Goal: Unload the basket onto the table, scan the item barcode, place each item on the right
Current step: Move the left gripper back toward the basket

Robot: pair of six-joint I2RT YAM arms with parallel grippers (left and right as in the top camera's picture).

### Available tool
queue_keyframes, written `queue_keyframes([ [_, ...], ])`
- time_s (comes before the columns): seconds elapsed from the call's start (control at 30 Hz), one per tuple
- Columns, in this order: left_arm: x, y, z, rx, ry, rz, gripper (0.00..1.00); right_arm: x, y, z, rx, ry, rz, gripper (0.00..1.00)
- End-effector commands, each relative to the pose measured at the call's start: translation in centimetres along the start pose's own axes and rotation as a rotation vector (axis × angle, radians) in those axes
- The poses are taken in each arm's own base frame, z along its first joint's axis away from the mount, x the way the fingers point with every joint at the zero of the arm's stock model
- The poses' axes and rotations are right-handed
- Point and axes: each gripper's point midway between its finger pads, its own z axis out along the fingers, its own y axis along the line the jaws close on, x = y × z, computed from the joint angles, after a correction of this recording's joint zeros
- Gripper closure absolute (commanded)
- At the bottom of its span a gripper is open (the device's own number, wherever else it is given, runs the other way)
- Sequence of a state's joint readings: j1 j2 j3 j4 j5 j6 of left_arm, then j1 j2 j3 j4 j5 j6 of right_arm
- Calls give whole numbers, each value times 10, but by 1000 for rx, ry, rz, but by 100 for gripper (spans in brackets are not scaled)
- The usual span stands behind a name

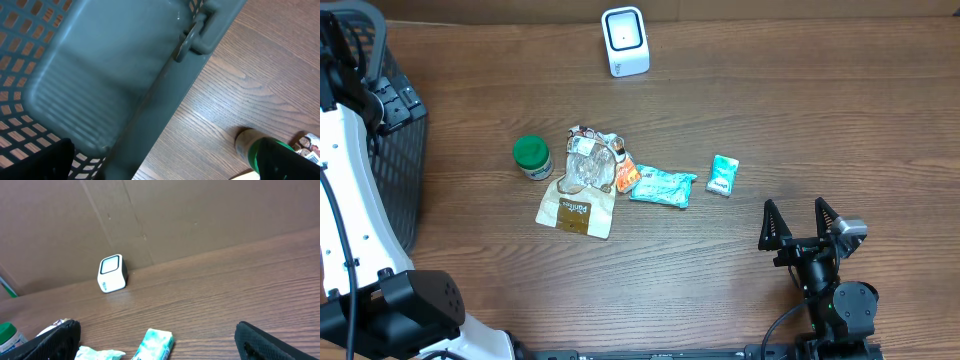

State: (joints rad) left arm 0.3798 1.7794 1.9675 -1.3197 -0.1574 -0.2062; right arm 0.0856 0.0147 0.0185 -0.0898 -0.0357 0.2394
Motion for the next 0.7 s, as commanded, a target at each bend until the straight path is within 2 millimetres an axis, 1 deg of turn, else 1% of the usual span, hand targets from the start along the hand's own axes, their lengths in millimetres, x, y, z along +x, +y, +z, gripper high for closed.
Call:
queue_keyframes([
  [0.0, 2, -2, 11, -4, 28, 21, 0, 1, -1, 0, 5, -10, -2, 0],
  [0.17, 4, -3, 18, -7, 45, 24, 0, 1, -1, 0, 5, -10, -2, 0],
  [0.67, 4, -3, 18, -8, 45, 24, 0, 1, -1, 0, 6, -10, -2, 0],
])
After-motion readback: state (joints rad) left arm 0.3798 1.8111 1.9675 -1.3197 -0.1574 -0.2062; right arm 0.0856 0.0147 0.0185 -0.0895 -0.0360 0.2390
